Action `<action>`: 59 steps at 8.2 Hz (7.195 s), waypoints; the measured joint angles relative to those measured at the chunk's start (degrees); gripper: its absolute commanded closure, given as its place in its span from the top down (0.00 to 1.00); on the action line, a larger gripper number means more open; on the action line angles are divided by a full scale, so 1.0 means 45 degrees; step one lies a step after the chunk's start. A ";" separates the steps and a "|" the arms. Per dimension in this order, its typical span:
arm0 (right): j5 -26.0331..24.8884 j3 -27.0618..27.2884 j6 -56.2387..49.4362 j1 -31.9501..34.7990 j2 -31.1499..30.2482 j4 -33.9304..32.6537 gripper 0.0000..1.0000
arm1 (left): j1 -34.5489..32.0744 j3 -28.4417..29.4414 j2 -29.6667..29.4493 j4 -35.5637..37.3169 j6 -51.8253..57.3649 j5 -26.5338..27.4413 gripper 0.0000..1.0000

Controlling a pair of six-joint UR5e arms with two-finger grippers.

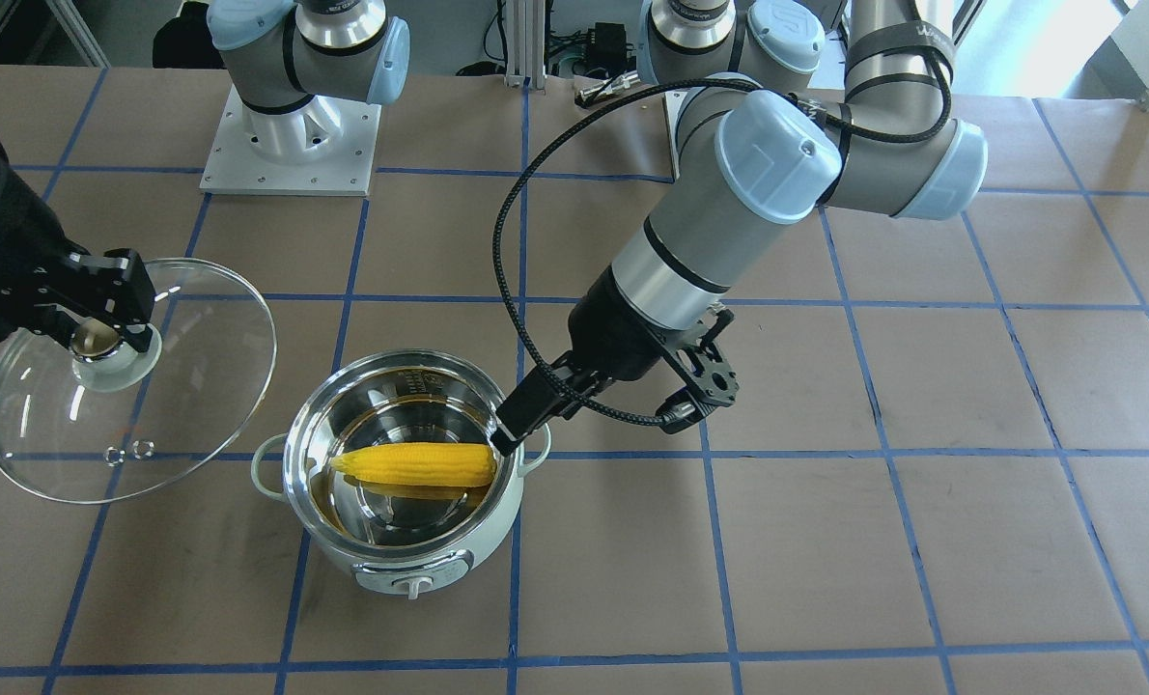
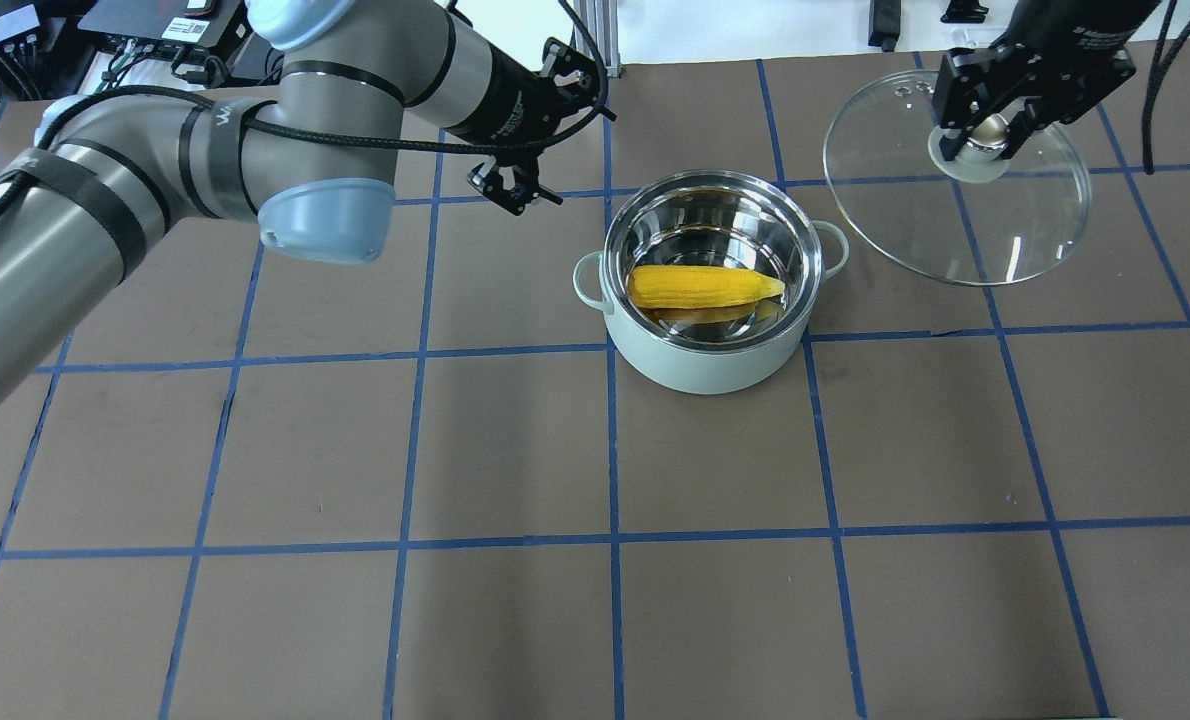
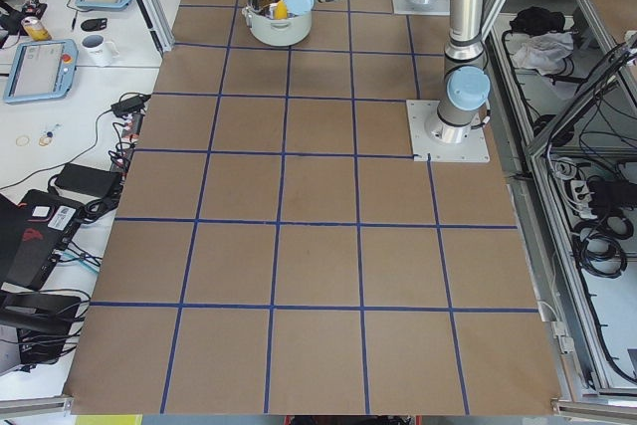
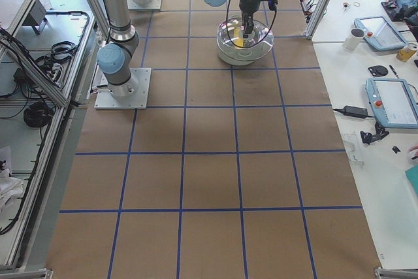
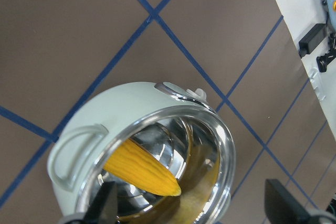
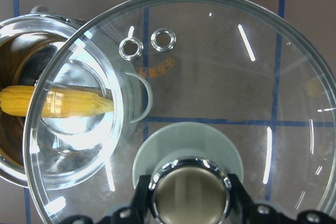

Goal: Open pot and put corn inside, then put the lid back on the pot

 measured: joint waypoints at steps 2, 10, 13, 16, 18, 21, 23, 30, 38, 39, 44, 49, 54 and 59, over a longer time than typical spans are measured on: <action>-0.0040 -0.0010 0.2047 0.1111 0.0446 -0.0621 0.05 | 0.0797 0.0023 0.0489 -0.1756 0.3606 0.1704 1.00; -0.0037 0.0066 0.7624 0.4010 0.2624 -0.2587 0.04 | 0.1543 0.0076 0.2869 -0.6418 0.8136 0.5053 1.00; -0.0066 0.0112 0.8265 0.4225 0.2835 -0.2802 0.04 | 0.1580 0.0044 0.3307 -0.6893 0.9478 0.6136 1.00; -0.0044 0.0132 0.8795 0.4366 0.2955 -0.2811 0.04 | 0.2121 0.0059 0.3377 -0.7132 1.0784 0.6744 1.00; -0.0041 0.0115 0.9002 0.4435 0.2964 -0.2807 0.04 | 0.2393 0.0051 0.3411 -0.7276 1.1075 0.6720 1.00; -0.0056 0.0160 0.9085 0.4543 0.2965 -0.2716 0.04 | 0.2568 -0.0005 0.3752 -0.7687 1.2081 0.6661 1.00; -0.0068 0.0178 0.9030 0.4567 0.2962 -0.2691 0.04 | 0.2566 -0.0015 0.4089 -0.8129 1.2074 0.6696 1.00; -0.0177 0.0242 0.8869 0.4575 0.3002 -0.2658 0.07 | 0.2482 -0.0087 0.4442 -0.8377 1.1924 0.6642 1.00; -0.0206 0.0288 0.8904 0.4574 0.2978 -0.2743 0.08 | 0.2468 -0.0128 0.4180 -0.8186 1.2140 0.6697 1.00; -0.0210 0.0296 0.8868 0.4570 0.2991 -0.2740 0.08 | 0.2467 -0.0129 0.4156 -0.8184 1.2139 0.6697 1.00; -0.0300 0.0386 0.8840 0.4560 0.2945 -0.2686 0.34 | 0.2468 -0.0133 0.4100 -0.8170 1.2138 0.6693 1.00; -0.0187 0.0476 0.8981 0.4554 0.2949 -0.2770 0.94 | 0.2467 -0.0152 0.4074 -0.8184 1.2131 0.6688 1.00; -0.0153 0.0310 0.7672 0.3931 0.1854 -0.2513 1.00 | 0.2467 -0.0095 0.3771 -0.8154 1.1976 0.6720 1.00; -0.0320 0.0412 0.3805 0.3133 -0.1760 0.0246 1.00 | 0.2442 -0.0029 0.3821 -0.7974 1.1985 0.6616 1.00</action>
